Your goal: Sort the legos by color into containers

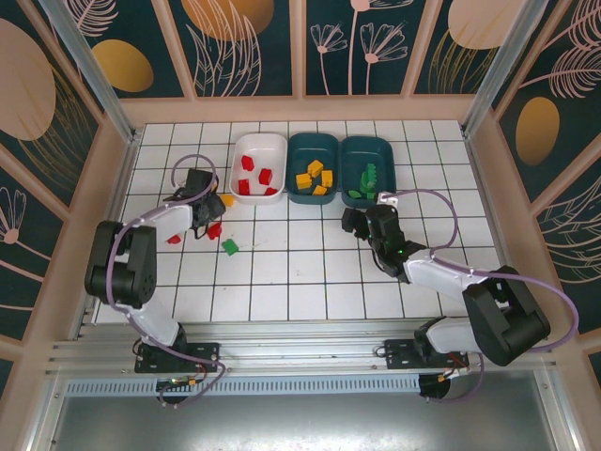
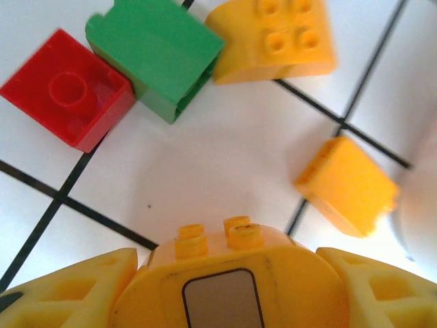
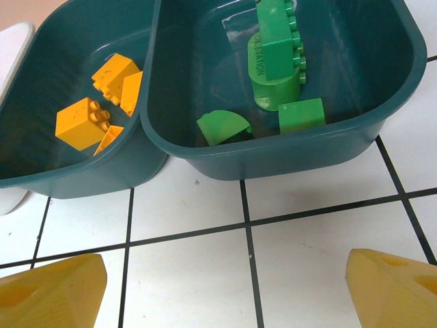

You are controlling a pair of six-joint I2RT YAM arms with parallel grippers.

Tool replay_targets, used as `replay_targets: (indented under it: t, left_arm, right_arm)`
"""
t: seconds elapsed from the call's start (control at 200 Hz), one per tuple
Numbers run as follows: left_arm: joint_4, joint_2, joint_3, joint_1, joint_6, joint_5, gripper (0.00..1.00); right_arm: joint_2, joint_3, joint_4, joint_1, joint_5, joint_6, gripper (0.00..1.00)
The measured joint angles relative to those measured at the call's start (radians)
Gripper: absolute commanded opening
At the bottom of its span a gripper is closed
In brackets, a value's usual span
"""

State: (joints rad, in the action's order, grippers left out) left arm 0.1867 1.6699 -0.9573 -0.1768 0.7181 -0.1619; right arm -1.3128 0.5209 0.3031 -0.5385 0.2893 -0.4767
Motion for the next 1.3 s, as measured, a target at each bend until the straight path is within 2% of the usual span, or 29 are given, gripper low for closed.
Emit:
replay_targets:
  t: [0.095,0.205,0.4,0.596,0.711,0.801,0.846,0.921,1.021,1.156,1.296]
  left_arm:
    - [0.000,-0.056,-0.031,-0.038,-0.008,0.056,0.48]
    - [0.009,-0.022,-0.156,-0.132,-0.036,0.121,0.48]
    - [-0.024,0.192,-0.478,-0.307,-0.095,0.251,0.49]
    - [-0.022,0.414,-0.665,-0.351,-0.129,0.359,0.52]
    - [0.004,0.514,-0.753,-0.351,-0.147,0.393,0.62]
    - [0.016,0.550,-0.803,-0.352,-0.172,0.406,0.84]
    - [0.016,0.550,-0.807,-0.352,-0.172,0.410,0.88]
    - [0.008,0.525,-0.797,-0.353,-0.180,0.407,0.98]
    - [-0.026,0.410,-0.689,-0.353,-0.187,0.376,0.98]
    - [-0.068,0.138,-0.457,-0.353,-0.177,0.272,0.99]
    - [-0.082,-0.143,-0.205,-0.348,-0.160,0.120,0.98]
  right_arm:
    - [0.000,0.000,0.000,0.000,0.000,0.000,0.91]
    - [-0.006,0.000,0.000,0.000,0.000,0.000,0.91]
    - [-0.013,0.000,0.000,0.000,0.001,0.000,0.91]
    - [-0.010,0.000,0.000,0.011,-0.003,-0.002,0.91]
    - [0.009,0.000,0.001,0.028,-0.008,-0.004,0.92]
    - [0.023,0.000,0.005,0.031,-0.015,-0.003,0.93]
    - [0.026,-0.001,0.008,0.031,-0.021,-0.003,0.93]
    - [0.028,-0.007,0.014,0.028,-0.025,0.000,0.94]
    - [0.029,-0.013,0.015,0.016,-0.026,0.001,0.94]
    - [0.031,-0.013,0.016,-0.008,-0.026,0.016,0.93]
    - [0.038,-0.013,0.045,-0.140,-0.026,0.086,0.91]
